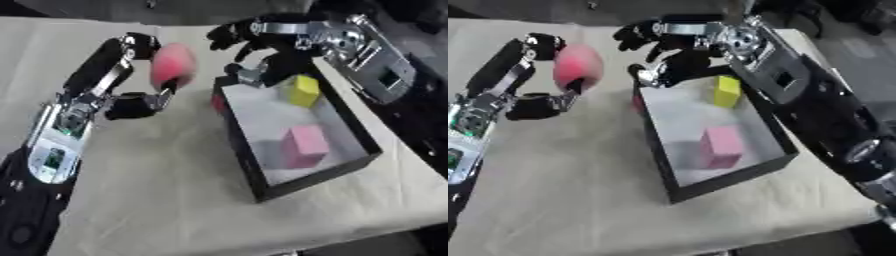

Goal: Pick up the objects with one hand, pass them to the other hand, and then place them into the box on the other side of the table.

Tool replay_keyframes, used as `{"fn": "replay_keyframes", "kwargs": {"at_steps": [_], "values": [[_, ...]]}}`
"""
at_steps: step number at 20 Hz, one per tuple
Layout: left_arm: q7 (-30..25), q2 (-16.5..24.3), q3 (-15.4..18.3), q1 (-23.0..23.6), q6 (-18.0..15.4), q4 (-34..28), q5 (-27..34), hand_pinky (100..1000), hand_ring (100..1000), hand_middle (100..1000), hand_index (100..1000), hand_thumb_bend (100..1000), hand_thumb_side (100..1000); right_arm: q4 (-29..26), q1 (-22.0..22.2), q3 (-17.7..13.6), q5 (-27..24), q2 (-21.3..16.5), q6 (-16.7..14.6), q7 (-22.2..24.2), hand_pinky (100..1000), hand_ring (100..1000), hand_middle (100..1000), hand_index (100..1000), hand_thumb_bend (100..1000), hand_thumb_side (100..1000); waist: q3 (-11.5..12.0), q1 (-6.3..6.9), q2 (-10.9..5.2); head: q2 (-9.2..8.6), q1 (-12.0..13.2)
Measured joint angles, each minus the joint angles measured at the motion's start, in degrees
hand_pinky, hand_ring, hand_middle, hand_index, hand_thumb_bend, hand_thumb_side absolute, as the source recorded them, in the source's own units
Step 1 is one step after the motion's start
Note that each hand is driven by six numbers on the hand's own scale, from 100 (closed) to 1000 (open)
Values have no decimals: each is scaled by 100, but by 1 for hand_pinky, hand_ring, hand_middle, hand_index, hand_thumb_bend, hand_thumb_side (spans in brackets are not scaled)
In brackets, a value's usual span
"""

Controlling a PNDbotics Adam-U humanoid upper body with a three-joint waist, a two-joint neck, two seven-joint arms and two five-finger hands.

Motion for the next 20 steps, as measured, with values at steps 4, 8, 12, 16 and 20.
{"fn": "replay_keyframes", "kwargs": {"at_steps": [4,8,12,16,20], "values": [[-13,-48,-49,0,-47,0,0,867,658,510,449,100,272,34,0,8,49,0,-39,-27,836,966,888,989,153,401,14,0,0,0,-51],[-24,-103,-61,-1,-57,2,0,868,657,509,449,100,283,72,0,23,132,0,-53,-47,835,958,879,984,195,397,21,0,1,0,-97],[-23,-162,-82,-41,-58,28,0,865,657,508,450,100,274,89,0,61,195,0,-75,-8,836,957,876,985,202,416,24,0,1,0,-125],[6,-199,-84,-67,-93,58,-46,857,658,510,451,100,237,106,0,82,194,-1,-109,102,836,957,876,984,207,426,24,0,1,0,-145],[52,-252,-87,-98,-161,103,-131,855,658,510,451,100,230,111,-1,116,172,-3,-121,177,836,957,876,985,203,442,24,0,1,0,-172]]}}
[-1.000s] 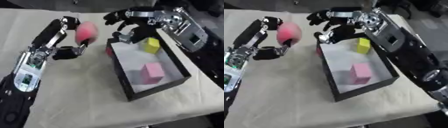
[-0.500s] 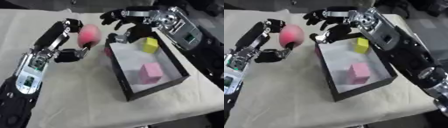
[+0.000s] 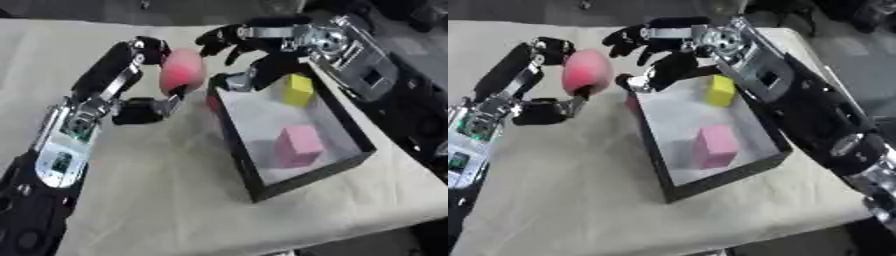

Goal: Pick up the objects with one hand, pass them to the other hand, and then place them into the box on the other side of the table.

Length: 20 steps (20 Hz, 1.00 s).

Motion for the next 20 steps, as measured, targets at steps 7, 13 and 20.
{"fn": "replay_keyframes", "kwargs": {"at_steps": [7,13,20], "values": [[26,-101,-46,-7,-98,50,-92,853,658,510,451,100,221,28,-1,30,-83,-1,3,59,834,957,876,984,208,439,0,-31,0,0,-40],[-5,-150,-126,-20,-175,74,-88,853,658,510,451,100,222,28,-5,30,-76,-1,24,-18,835,955,874,983,215,425,4,-34,0,0,-56],[-55,-195,-182,-44,-224,71,-58,837,660,513,453,100,155,28,-23,34,-76,-1,20,-19,833,953,867,979,207,446,8,-34,2,0,-75]]}}
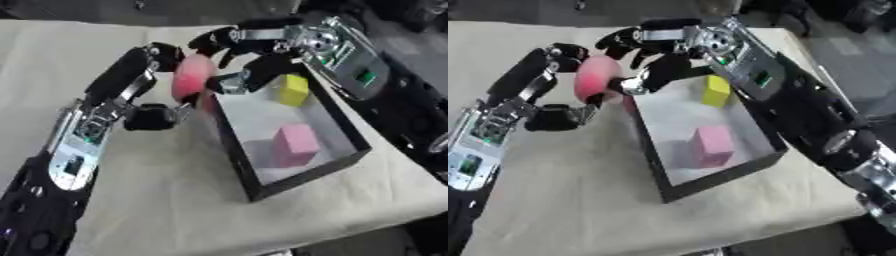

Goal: Pick up the objects with one hand, pass them to the other hand, and then place them into the box on the other side of the table.

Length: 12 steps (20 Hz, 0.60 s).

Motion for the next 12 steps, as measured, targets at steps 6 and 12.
{"fn": "replay_keyframes", "kwargs": {"at_steps": [6,12], "values": [[73,0,-32,-8,-114,-36,-74,832,660,513,454,100,140,-1,7,2,0,0,8,88,829,941,791,939,212,446,0,0,1,0,0],[202,0,-32,-8,-165,-36,-168,827,660,513,455,100,137,-2,27,-1,2,0,58,137,804,864,598,771,156,452,-1,0,2,0,0]]}}
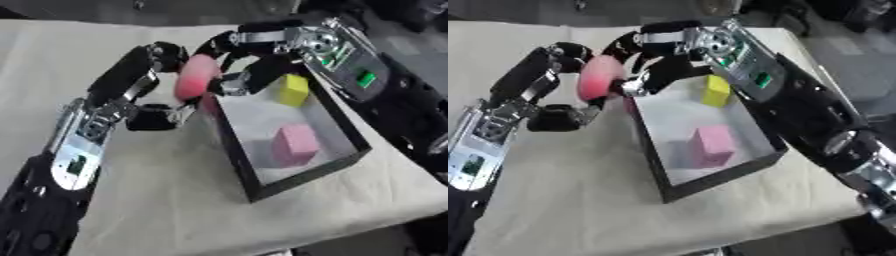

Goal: Pick up the objects with one hand, pass them to the other hand, and then place them into the box on the other side of the table.

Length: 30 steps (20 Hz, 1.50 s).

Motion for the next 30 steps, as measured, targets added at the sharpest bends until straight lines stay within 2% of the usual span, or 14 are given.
{"fn": "replay_keyframes", "kwargs": {"at_steps": [2,3,4,6,11,15,18,20,21,22,23,24,25,30], "values": [[57,0,0,0,12,0,-24,829,660,513,456,100,150,-1,2,-2,-8,0,29,-15,770,803,519,699,100,362,0,0,1,0,0],[83,-1,-1,0,20,0,-33,830,660,513,457,100,151,-2,3,-3,-38,0,51,-37,763,794,510,690,100,339,0,0,2,0,0],[104,-2,-3,0,26,0,-41,832,660,513,458,100,158,-3,4,-4,-90,0,73,-69,740,775,486,666,100,232,-1,0,2,0,0],[121,-5,-26,0,34,0,-45,834,660,513,459,100,161,-3,9,-6,-252,0,142,-182,720,764,468,650,100,174,-1,0,2,0,0],[121,-51,-33,0,40,1,-51,837,662,514,463,100,160,-7,49,-5,-805,0,410,-580,699,745,416,648,100,117,-5,0,2,0,-20],[106,-52,-31,1,69,19,-99,846,663,516,494,100,152,-40,53,-2,-1101,0,536,-681,695,738,407,631,100,100,-11,0,2,0,-32],[113,-53,-30,1,114,44,-119,860,672,530,565,100,100,-48,55,-2,-1208,0,605,-681,686,723,397,607,100,100,-16,0,2,0,-49],[130,-53,-30,1,157,68,-141,885,704,580,674,100,104,-49,59,-2,-1255,0,661,-697,682,719,393,599,100,100,-20,0,2,0,-61],[145,-52,-27,5,187,77,-153,899,729,610,711,113,218,-50,69,-6,-1274,0,686,-708,681,718,391,595,100,100,-22,0,2,0,-68],[169,-52,-24,5,218,78,-188,924,765,652,759,325,410,-52,79,-6,-1292,-1,711,-721,681,716,389,590,100,100,-24,0,2,0,-69],[204,-52,-14,5,261,78,-250,934,787,679,784,430,530,-53,89,-6,-1302,-1,730,-735,681,715,387,587,100,100,-29,0,2,0,-70],[260,-52,1,6,318,78,-330,934,787,679,784,430,530,-56,100,-7,-1312,-2,744,-747,681,715,387,587,100,100,-35,0,2,0,-70],[333,-52,9,7,390,78,-419,949,800,695,803,477,608,-63,101,-8,-1313,-5,756,-757,681,715,386,585,100,100,-38,0,2,0,-70],[971,-52,49,16,924,89,-856,978,803,695,807,466,644,-68,111,-45,-1313,-18,778,-790,676,714,385,585,100,100,-42,0,2,0,-65]]}}
